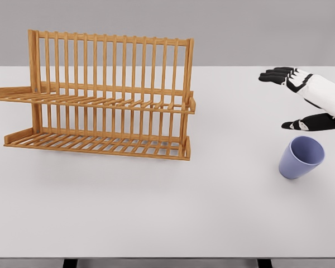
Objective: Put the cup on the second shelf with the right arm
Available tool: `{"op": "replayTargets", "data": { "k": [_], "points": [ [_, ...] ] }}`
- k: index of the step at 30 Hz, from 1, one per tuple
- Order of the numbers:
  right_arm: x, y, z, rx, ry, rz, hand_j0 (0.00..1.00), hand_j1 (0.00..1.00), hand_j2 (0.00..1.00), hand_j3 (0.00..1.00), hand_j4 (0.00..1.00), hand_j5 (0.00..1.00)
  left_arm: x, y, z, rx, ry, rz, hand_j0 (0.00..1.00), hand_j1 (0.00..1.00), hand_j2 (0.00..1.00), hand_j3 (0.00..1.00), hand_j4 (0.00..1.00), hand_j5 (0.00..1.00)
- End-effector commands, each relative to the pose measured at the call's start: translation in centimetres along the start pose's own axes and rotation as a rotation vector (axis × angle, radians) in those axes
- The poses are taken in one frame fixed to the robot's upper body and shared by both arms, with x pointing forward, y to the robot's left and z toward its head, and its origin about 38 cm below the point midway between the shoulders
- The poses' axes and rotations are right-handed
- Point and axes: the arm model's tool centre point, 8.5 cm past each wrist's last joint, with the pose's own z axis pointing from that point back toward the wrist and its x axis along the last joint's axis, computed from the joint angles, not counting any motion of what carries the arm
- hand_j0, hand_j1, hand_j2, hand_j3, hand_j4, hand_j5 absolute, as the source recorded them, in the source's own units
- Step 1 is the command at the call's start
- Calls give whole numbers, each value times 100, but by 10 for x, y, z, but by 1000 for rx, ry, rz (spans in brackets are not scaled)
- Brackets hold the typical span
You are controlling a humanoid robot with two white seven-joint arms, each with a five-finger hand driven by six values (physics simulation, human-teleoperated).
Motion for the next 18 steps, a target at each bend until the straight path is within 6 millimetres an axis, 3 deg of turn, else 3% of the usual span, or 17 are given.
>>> {"op": "replayTargets", "data": {
  "k": [1,3,10,13,18],
  "points": [
    [0,-1,0,-4,0,-6,100,100,100,100,100,100,0,0,0,-1,0,0,100,100,100,100,100,100],
    [-1,0,2,-5,3,-12,100,100,100,100,100,100,0,0,0,-1,0,0,100,100,100,100,100,100],
    [-12,8,28,-36,-28,-282,100,100,100,100,100,100,0,0,0,-1,0,0,100,100,100,100,100,100],
    [-17,2,41,-73,-35,-368,100,100,100,100,100,100,0,0,0,-1,0,0,100,100,100,100,100,100],
    [-18,-7,45,-161,-76,-455,100,100,100,100,100,100,0,0,0,-1,0,0,100,100,100,100,100,100]
  ]
}}
